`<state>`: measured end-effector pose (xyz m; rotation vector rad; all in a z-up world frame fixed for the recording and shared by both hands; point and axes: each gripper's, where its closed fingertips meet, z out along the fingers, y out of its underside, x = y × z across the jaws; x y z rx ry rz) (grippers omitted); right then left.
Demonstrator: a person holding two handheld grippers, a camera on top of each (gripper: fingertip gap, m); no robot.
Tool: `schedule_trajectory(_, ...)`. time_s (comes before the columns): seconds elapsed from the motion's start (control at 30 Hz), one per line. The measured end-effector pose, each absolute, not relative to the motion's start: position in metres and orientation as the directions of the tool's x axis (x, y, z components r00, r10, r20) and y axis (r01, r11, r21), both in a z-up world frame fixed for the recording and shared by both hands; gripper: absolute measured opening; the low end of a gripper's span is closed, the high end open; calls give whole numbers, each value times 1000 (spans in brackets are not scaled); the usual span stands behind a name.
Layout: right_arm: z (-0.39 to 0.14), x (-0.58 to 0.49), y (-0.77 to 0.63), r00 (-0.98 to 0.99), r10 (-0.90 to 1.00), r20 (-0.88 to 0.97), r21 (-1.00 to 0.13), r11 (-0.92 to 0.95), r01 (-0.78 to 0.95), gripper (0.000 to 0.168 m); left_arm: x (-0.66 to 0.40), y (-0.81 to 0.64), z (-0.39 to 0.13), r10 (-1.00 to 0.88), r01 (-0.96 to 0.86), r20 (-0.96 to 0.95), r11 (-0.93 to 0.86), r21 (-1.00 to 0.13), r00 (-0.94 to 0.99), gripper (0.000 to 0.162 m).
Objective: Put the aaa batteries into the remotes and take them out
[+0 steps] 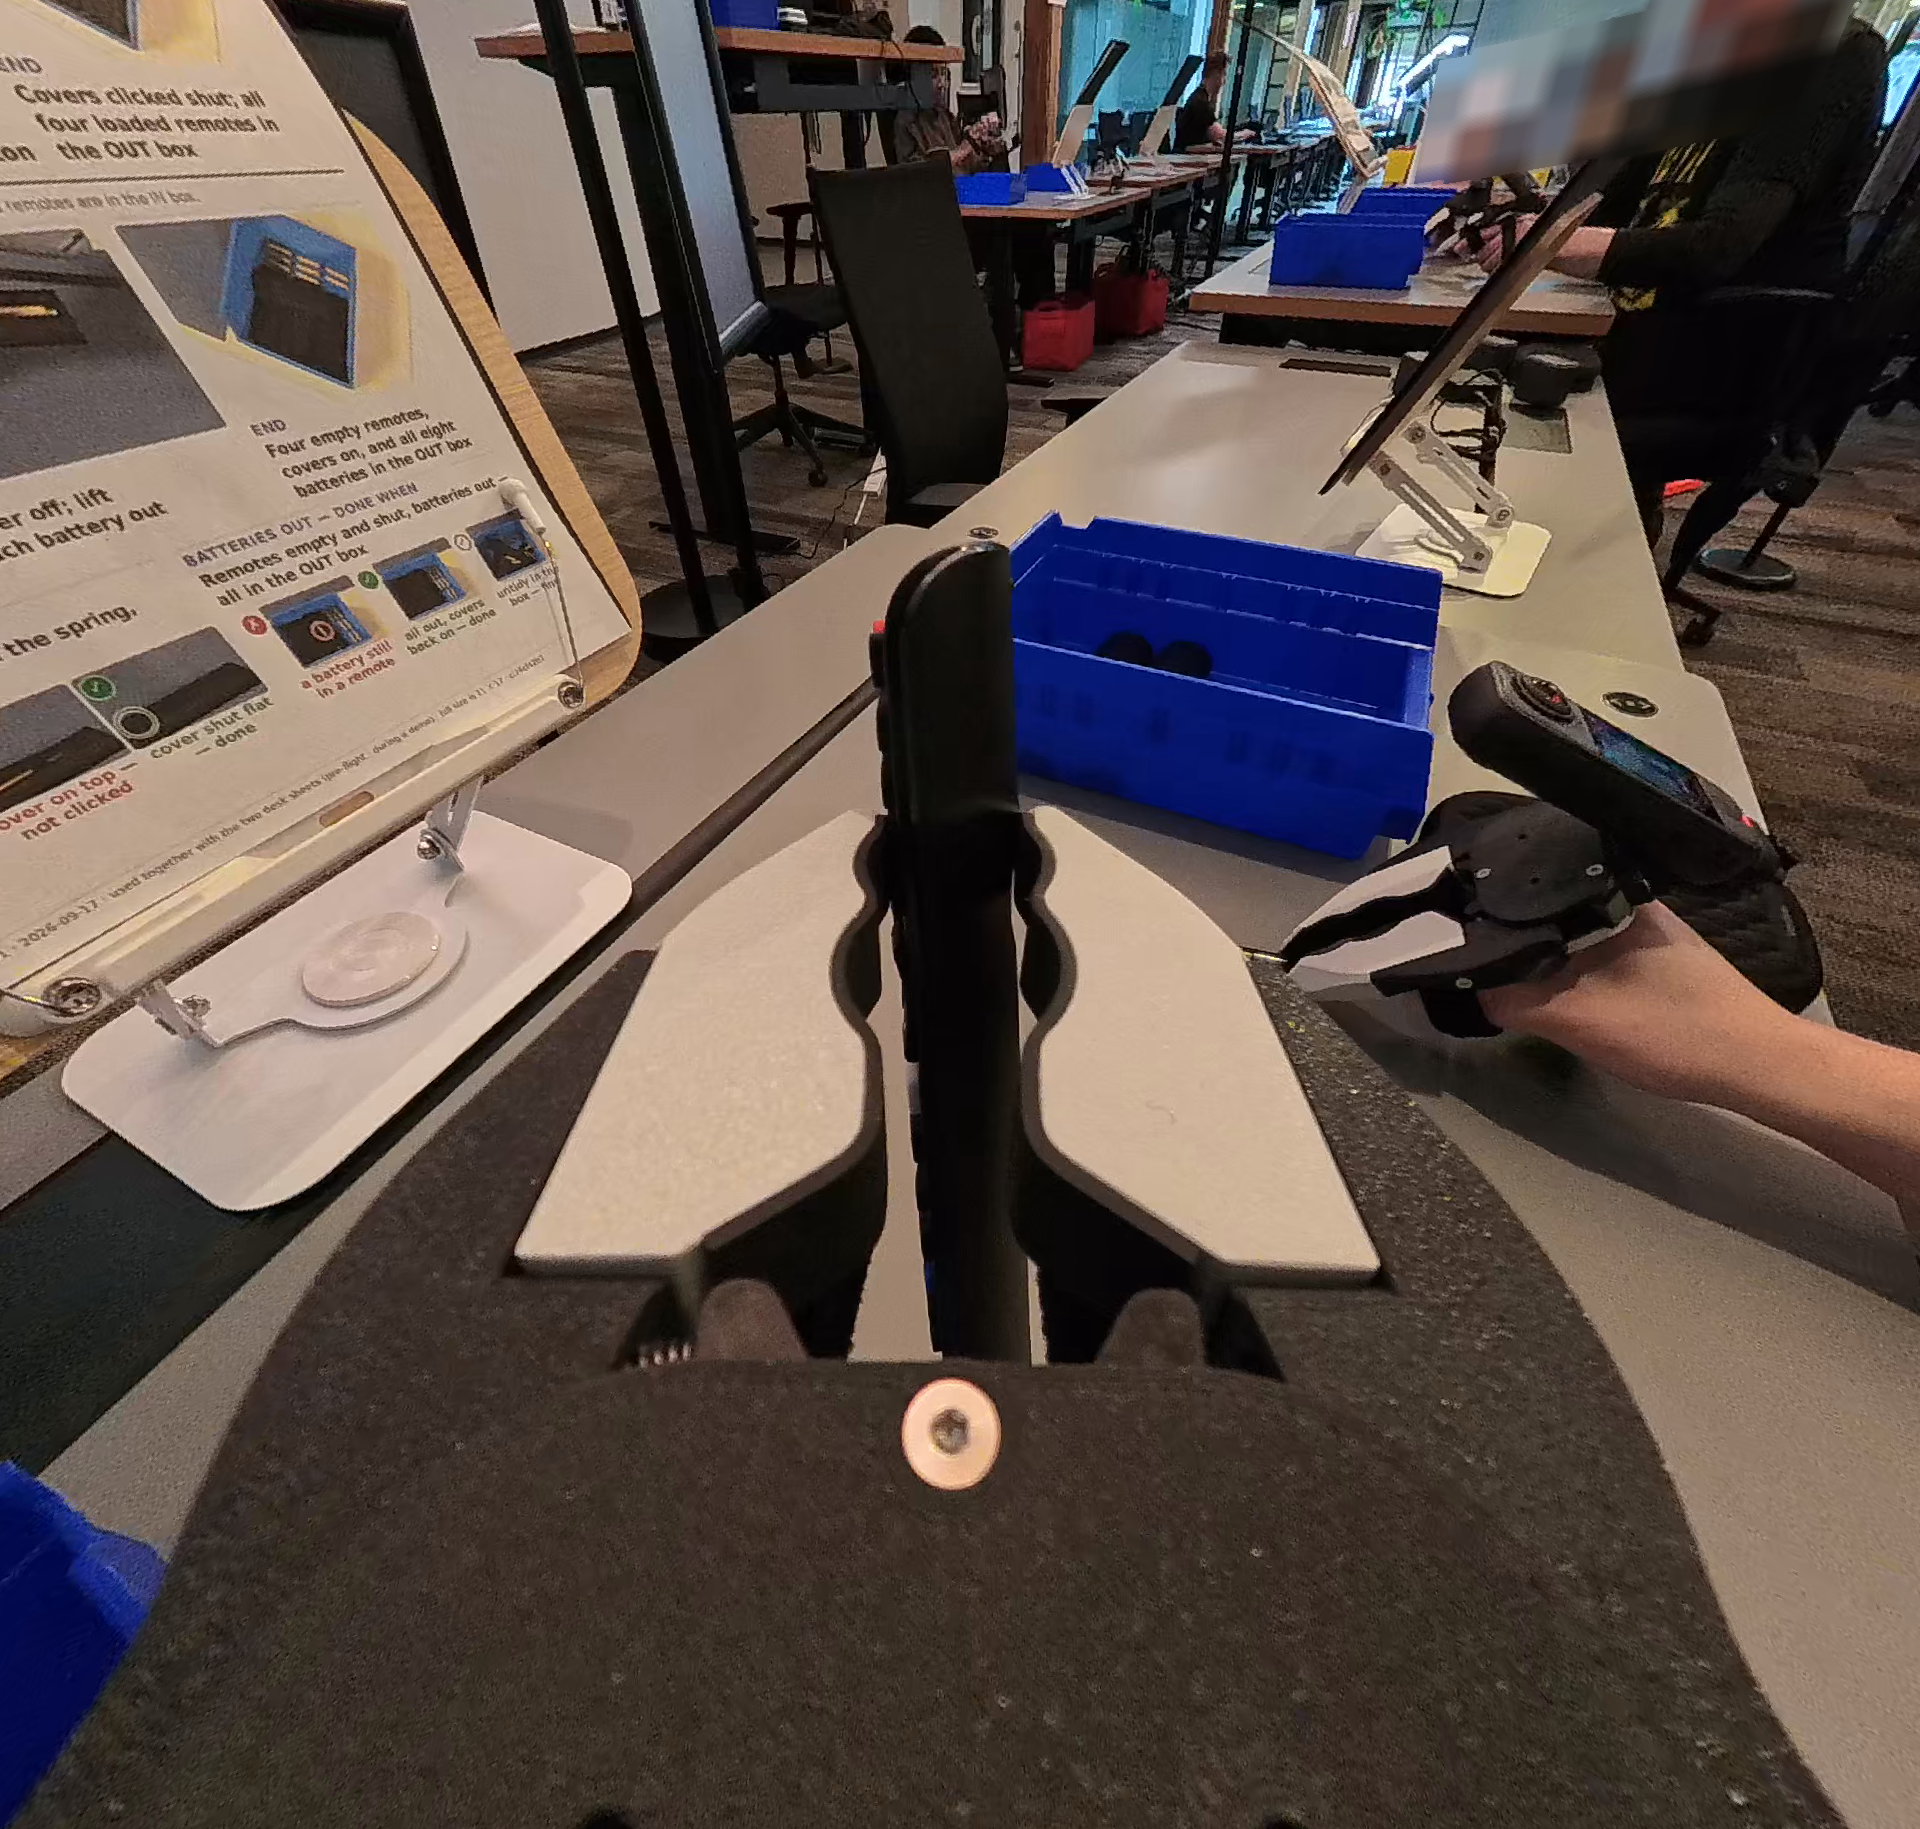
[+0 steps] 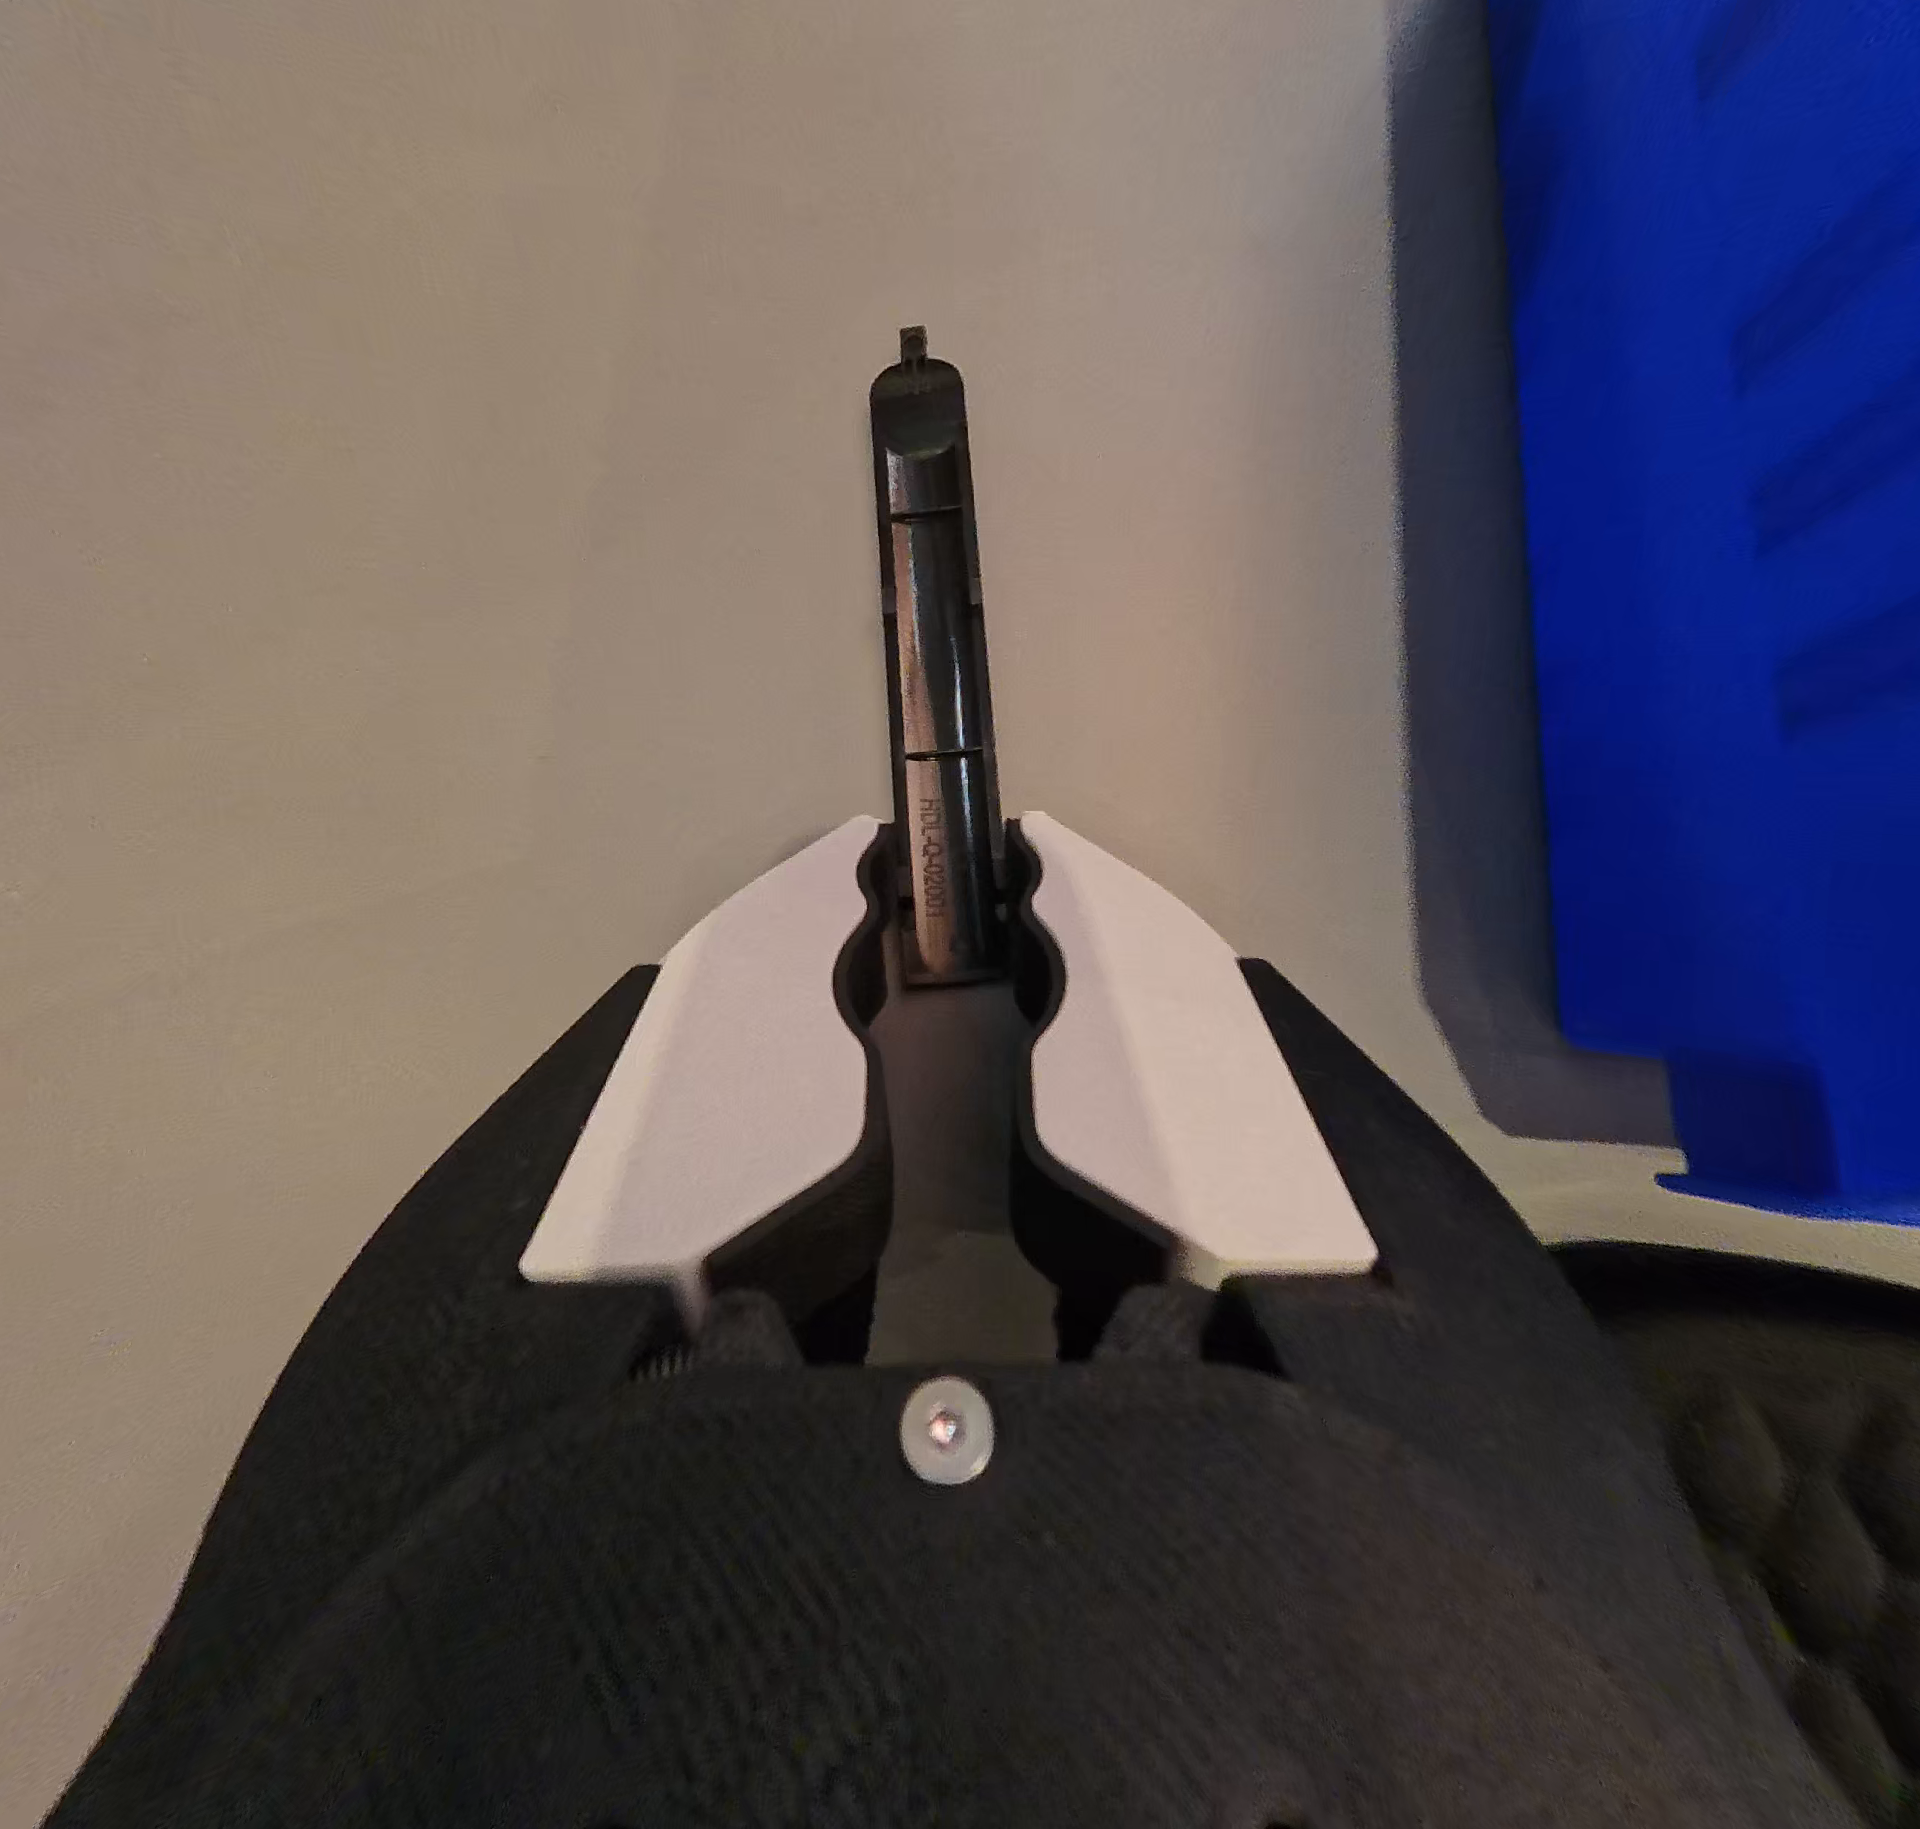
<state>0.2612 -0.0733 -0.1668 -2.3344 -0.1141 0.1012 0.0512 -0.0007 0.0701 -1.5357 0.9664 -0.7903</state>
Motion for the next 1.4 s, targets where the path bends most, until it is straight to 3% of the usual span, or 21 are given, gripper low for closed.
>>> schedule_trajectory(0.2, -159, 263, -74, 978, 151, 144, -723, -659, 208, 21, 50, -2, 72, -895, -162, -21, -58, -985, 446, 22)
schedule_trajectory(0.47, -153, 241, -76, 790, 333, 515, -584, -538, 608, 21, 49, -1, 71, -894, -161, -15, -64, -985, 447, 22)
schedule_trajectory(0.57, -157, 225, -78, 854, 377, 358, -650, -556, 518, 21, 49, -1, 71, -896, -161, -12, -67, -985, 444, 22)
schedule_trajectory(0.67, -157, 207, -80, 934, 357, -32, -717, -659, 227, 21, 50, -2, 70, -900, -164, -10, -69, -984, 436, 22)
schedule_trajectory(0.73, -156, 200, -81, 917, 326, -230, -687, -721, 84, 21, 50, -2, 70, -901, -162, -6, -72, -984, 434, 22)
schedule_trajectory(0.8, -153, 199, -79, 903, 335, -268, -689, -722, 64, 21, 50, -3, 70, -903, -164, -2, -75, -984, 429, 22)
schedule_trajectory(0.9, -149, 207, -75, 924, 377, -59, -740, -638, 212, 40, 50, -3, 71, -905, -159, 1, -75, -984, 426, 22)
schedule_trajectory(1.0, -139, 193, -78, 864, 477, 162, -756, -502, 419, 39, 49, -3, 71, -905, -152, 7, -80, -985, 425, 23)
schedule_trajectory(1.13, -146, 184, -75, 681, 572, 458, -598, -369, 712, 30, 50, -4, 71, -911, -141, 27, -93, -986, 411, 22)
schedule_trajectory(1.23, -158, 188, -67, 618, 591, 518, -502, -375, 779, 30, 49, -3, 71, -909, -143, 23, -90, -986, 415, 22)
schedule_trajectory(1.4, -165, 193, -55, 651, 589, 479, -487, -439, 755, 10, 47, -3, 74, -908, -129, 27, -88, -988, 418, 22)
